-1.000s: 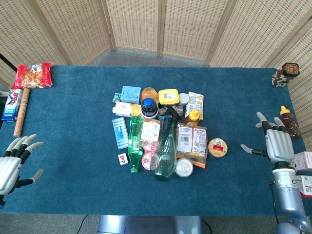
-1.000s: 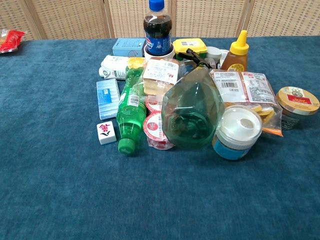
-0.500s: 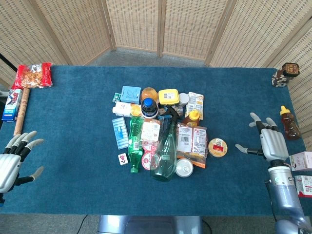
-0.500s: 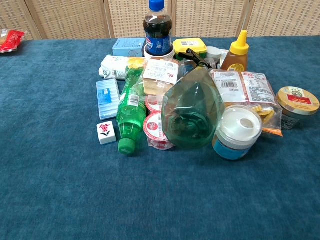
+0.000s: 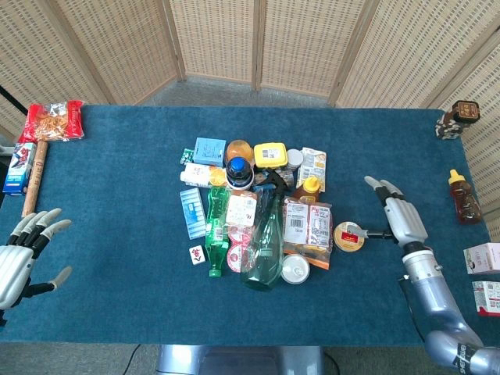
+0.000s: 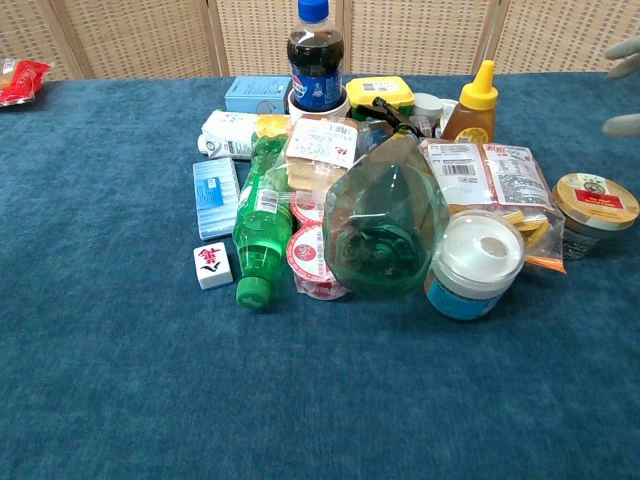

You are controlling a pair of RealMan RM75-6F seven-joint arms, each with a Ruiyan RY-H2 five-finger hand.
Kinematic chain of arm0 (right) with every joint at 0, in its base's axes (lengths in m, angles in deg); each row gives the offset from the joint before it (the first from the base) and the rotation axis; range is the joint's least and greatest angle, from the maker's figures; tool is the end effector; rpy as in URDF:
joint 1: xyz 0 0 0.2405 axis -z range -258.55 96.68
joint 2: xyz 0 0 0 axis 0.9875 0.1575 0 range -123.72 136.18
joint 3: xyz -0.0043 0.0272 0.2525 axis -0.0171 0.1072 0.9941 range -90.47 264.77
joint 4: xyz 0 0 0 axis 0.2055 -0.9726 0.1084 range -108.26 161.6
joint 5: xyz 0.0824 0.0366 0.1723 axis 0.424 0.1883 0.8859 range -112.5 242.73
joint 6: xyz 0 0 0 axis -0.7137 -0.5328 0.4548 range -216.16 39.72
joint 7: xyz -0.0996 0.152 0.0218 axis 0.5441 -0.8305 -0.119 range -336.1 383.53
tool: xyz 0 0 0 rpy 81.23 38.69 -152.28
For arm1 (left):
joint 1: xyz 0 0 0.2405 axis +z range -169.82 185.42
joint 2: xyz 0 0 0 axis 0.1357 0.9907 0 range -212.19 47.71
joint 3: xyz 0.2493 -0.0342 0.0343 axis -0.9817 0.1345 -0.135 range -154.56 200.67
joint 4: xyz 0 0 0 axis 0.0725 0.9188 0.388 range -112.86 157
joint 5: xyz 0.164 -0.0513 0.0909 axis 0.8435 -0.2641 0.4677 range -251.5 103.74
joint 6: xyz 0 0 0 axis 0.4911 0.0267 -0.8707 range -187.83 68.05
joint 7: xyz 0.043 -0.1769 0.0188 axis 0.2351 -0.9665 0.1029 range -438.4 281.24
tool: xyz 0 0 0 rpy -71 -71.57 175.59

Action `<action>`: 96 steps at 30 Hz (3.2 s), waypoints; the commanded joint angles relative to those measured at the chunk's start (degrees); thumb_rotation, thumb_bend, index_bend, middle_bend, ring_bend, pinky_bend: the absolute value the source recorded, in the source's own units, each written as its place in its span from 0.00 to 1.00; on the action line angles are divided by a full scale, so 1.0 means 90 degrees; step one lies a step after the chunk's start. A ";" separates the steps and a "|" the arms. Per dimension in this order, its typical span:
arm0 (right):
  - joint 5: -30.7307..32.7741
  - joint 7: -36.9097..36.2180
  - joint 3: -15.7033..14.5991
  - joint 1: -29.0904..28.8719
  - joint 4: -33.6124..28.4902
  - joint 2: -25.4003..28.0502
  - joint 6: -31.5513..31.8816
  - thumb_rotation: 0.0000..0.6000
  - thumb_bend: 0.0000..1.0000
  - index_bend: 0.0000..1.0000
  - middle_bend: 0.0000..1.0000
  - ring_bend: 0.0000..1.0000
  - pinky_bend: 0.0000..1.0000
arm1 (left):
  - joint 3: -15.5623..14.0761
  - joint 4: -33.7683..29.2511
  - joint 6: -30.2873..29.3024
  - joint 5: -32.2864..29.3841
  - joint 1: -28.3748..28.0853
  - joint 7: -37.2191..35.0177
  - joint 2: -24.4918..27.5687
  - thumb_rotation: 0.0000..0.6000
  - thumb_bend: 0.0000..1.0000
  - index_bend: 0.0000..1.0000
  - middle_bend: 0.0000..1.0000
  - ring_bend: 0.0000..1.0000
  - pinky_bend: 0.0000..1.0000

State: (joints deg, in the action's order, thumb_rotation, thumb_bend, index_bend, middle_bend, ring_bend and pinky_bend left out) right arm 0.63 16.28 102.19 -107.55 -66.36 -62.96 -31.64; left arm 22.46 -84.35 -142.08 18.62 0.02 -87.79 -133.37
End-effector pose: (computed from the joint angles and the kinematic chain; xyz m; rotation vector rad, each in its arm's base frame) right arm -0.2400 -0.3557 0.1127 1.3950 -1.3247 1.0705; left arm -0.2487 0.2146 0.1927 -1.5120 -1.0555 -1.0529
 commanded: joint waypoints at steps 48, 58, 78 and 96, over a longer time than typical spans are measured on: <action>0.1204 -0.0872 0.0399 -0.2124 0.2175 -0.1211 -0.2696 0.70 0.05 0.00 0.00 0.00 0.07 | -0.0021 -0.0061 -0.0025 -0.0127 0.0050 0.0029 0.0084 1.00 0.35 0.15 0.07 0.00 0.00; 0.1337 -0.0840 0.0429 -0.2354 0.2338 -0.1337 -0.2863 0.70 0.05 0.00 0.00 0.00 0.07 | -0.0020 -0.0063 -0.0049 -0.0166 0.0086 0.0027 0.0101 1.00 0.34 0.15 0.07 0.00 0.00; 0.1656 -0.0712 0.0538 -0.2661 0.2436 -0.1645 -0.2633 0.77 0.03 0.19 0.48 0.52 0.42 | -0.0017 0.0058 -0.0077 -0.0232 0.0144 -0.0082 0.0068 1.00 0.35 0.15 0.07 0.00 0.00; 0.1419 -0.0974 0.0794 -0.2287 0.2497 -0.1657 -0.1773 1.00 0.03 0.60 1.00 1.00 0.88 | 0.0014 0.0150 -0.0015 -0.0269 0.0120 -0.0118 -0.0010 1.00 0.35 0.15 0.07 0.00 0.00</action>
State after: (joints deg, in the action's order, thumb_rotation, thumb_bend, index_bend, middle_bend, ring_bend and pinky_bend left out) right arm 13.51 7.63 109.21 -128.28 -43.78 -78.02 -47.70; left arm 22.59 -83.01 -142.23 16.20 1.12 -88.86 -133.45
